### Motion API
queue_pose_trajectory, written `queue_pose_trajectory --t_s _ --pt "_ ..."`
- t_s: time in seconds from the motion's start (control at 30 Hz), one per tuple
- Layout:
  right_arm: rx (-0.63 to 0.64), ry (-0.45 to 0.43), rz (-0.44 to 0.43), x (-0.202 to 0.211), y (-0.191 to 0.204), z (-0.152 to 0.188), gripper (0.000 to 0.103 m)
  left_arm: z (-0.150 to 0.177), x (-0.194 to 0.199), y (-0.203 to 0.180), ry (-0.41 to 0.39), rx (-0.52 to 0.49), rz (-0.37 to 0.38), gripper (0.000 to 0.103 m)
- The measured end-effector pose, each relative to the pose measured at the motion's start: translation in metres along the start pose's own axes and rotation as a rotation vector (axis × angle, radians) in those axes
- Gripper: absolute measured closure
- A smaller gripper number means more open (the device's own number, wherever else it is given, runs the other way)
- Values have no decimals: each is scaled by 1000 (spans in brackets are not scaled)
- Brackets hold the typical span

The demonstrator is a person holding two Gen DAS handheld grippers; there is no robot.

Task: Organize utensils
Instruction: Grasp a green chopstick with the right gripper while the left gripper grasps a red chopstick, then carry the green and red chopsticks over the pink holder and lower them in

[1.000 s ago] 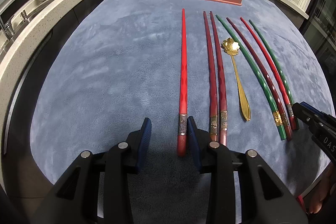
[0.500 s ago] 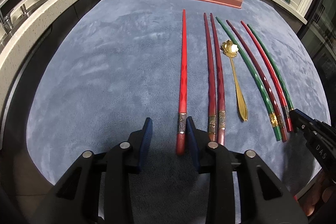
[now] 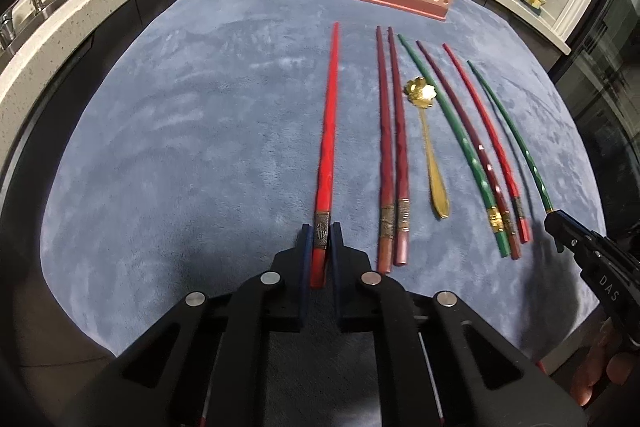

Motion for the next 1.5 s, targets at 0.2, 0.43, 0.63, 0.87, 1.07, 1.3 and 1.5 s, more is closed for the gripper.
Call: queue_pose_trajectory --t_s 0.2,0.43,0.63,0.87,1.07,1.3,1.5 --pt "-21 -43 -15 22 -1 -11 96 -9 22 -9 -47 -14 16 96" --pt "-42 -122 -30 53 -3 -38 96 -33 50 -11 -112 -15 22 96" --pt "-53 -191 -42 75 -7 -69 96 -65 76 -12 -190 -25 17 96" --pt "-60 -270 -48 93 -10 -105 96 -111 105 -15 -296 -45 3 96" --pt "-55 -324 -55 104 -12 -136 96 -149 122 -18 -374 -48 2 96" --pt "-43 -380 -71 114 -11 -173 96 -194 140 -23 -445 -62 11 96" --pt "-52 -416 -124 118 -8 -208 96 -237 161 -34 -515 -73 43 96"
Point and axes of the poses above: each gripper's, at about its wrist camera, not at the fingertips, and x roughly against the way its jaws point, y to its left, z to its underside, the point moved 3 cm from there along -x, roughly the way its jaws point, and after that the axes turned 5 degrees about -y, right-handed, at the moved point
